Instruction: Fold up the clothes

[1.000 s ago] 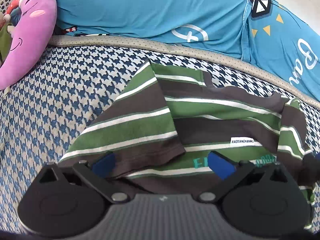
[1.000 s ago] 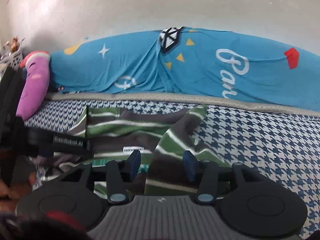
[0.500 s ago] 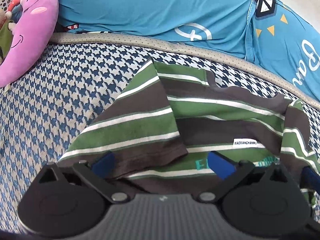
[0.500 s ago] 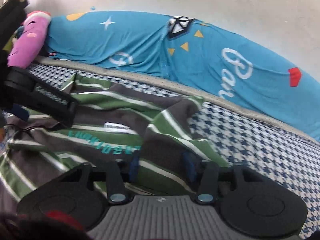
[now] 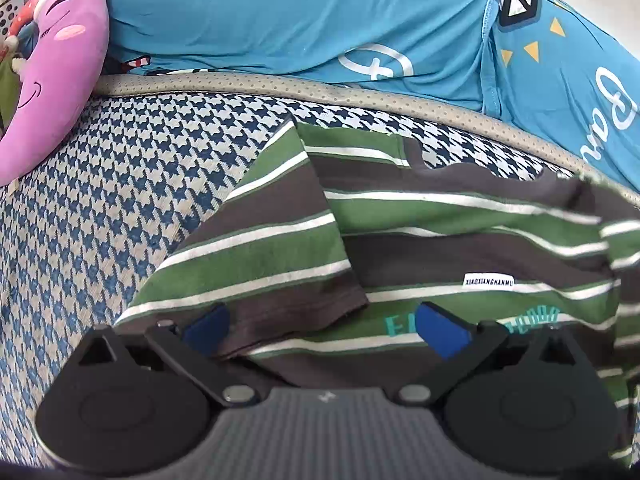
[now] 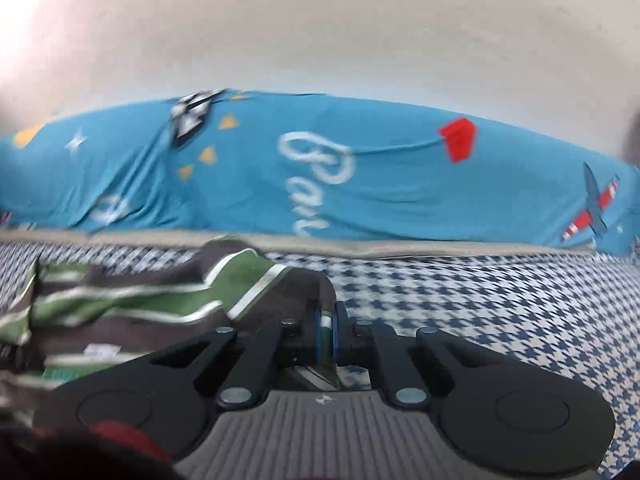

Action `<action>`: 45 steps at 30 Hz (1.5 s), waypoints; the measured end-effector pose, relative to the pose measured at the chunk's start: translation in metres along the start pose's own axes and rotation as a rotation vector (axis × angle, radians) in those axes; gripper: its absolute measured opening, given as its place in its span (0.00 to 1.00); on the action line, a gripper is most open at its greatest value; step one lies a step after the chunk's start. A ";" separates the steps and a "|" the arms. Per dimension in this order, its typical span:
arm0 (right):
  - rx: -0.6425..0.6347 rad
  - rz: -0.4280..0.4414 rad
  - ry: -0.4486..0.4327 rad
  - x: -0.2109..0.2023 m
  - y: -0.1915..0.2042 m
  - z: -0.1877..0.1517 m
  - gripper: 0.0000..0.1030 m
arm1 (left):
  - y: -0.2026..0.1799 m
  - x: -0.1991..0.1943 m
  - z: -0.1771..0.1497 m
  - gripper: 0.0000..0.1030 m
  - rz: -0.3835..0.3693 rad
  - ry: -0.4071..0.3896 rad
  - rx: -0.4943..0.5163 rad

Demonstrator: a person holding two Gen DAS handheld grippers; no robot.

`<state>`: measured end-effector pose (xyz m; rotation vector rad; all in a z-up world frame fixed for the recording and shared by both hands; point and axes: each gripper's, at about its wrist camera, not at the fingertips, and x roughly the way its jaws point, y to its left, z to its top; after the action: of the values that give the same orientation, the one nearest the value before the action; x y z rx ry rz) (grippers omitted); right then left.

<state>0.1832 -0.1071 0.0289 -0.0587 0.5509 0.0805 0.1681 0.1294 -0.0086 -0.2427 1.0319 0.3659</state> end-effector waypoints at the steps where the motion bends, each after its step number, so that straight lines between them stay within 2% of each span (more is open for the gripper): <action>1: 0.029 0.000 -0.002 0.003 -0.007 0.002 0.07 | 0.000 0.000 0.000 1.00 0.001 0.001 0.001; 8: 0.219 -0.014 0.006 0.028 -0.050 0.011 0.08 | -0.001 0.002 -0.002 1.00 0.001 0.009 0.006; 9: 0.244 -0.005 0.006 0.030 -0.056 0.012 0.12 | -0.002 0.003 -0.002 1.00 0.000 0.010 0.008; 11: 0.284 0.013 0.013 0.031 -0.064 0.013 0.28 | -0.003 0.003 -0.003 1.00 -0.001 0.011 0.013; 12: 0.310 0.012 0.008 0.030 -0.068 0.013 0.31 | -0.003 0.004 -0.003 1.00 -0.001 0.012 0.015; 15: 0.336 0.009 -0.011 0.024 -0.075 0.016 0.31 | -0.005 0.004 -0.004 1.00 -0.002 0.013 0.019; 21: 0.252 0.035 -0.004 0.017 -0.072 0.015 0.31 | -0.007 0.003 -0.004 1.00 0.000 0.010 0.028; 27: 0.156 0.107 0.040 0.014 -0.065 0.010 0.32 | -0.006 0.001 -0.004 1.00 0.001 0.005 0.031; 35: -0.019 0.179 0.063 0.004 -0.047 0.000 0.42 | -0.008 0.001 -0.005 1.00 0.004 0.003 0.038; 37: -0.055 0.184 0.065 0.003 -0.044 -0.003 0.45 | -0.008 0.001 -0.005 1.00 0.004 0.002 0.039; 45: -0.187 0.148 0.078 0.009 -0.033 -0.013 0.45 | -0.009 0.003 -0.007 1.00 0.009 0.006 0.047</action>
<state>0.1870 -0.1405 0.0144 -0.2041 0.6240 0.2747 0.1675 0.1189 -0.0142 -0.1973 1.0466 0.3487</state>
